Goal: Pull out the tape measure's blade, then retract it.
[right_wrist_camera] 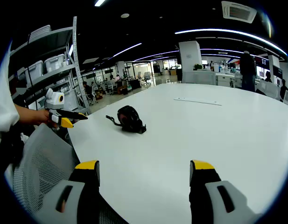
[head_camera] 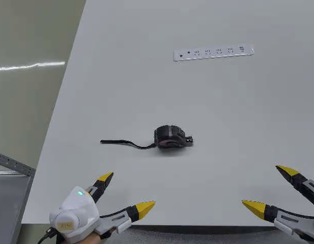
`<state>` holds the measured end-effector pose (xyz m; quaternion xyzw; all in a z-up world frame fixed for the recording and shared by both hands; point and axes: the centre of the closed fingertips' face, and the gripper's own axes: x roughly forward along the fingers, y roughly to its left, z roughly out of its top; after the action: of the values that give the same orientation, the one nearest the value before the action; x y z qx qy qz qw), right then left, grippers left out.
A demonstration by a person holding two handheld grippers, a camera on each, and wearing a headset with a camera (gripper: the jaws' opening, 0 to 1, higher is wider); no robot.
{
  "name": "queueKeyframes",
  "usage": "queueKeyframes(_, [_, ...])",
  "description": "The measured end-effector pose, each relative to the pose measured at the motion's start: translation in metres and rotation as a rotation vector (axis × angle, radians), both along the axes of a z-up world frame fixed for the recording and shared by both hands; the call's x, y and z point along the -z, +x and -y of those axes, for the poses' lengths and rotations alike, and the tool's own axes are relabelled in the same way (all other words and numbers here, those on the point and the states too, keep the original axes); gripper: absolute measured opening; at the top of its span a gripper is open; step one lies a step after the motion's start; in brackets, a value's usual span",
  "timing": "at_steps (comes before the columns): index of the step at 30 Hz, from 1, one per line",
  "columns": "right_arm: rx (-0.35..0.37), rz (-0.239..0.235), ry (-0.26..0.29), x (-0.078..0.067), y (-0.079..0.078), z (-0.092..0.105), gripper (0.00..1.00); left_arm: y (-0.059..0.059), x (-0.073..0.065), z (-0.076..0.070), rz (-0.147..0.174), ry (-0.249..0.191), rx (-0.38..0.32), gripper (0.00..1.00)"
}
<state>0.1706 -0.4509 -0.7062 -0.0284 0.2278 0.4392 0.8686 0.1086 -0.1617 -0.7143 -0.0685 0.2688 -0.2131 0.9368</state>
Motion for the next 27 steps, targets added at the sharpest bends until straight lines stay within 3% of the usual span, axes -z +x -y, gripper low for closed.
queueKeyframes(27, [-0.003, -0.004, -0.003, 0.0014, -0.001, 0.0, 0.8, -0.0009, 0.0016, 0.0009, -0.001, -0.001, 0.003, 0.89])
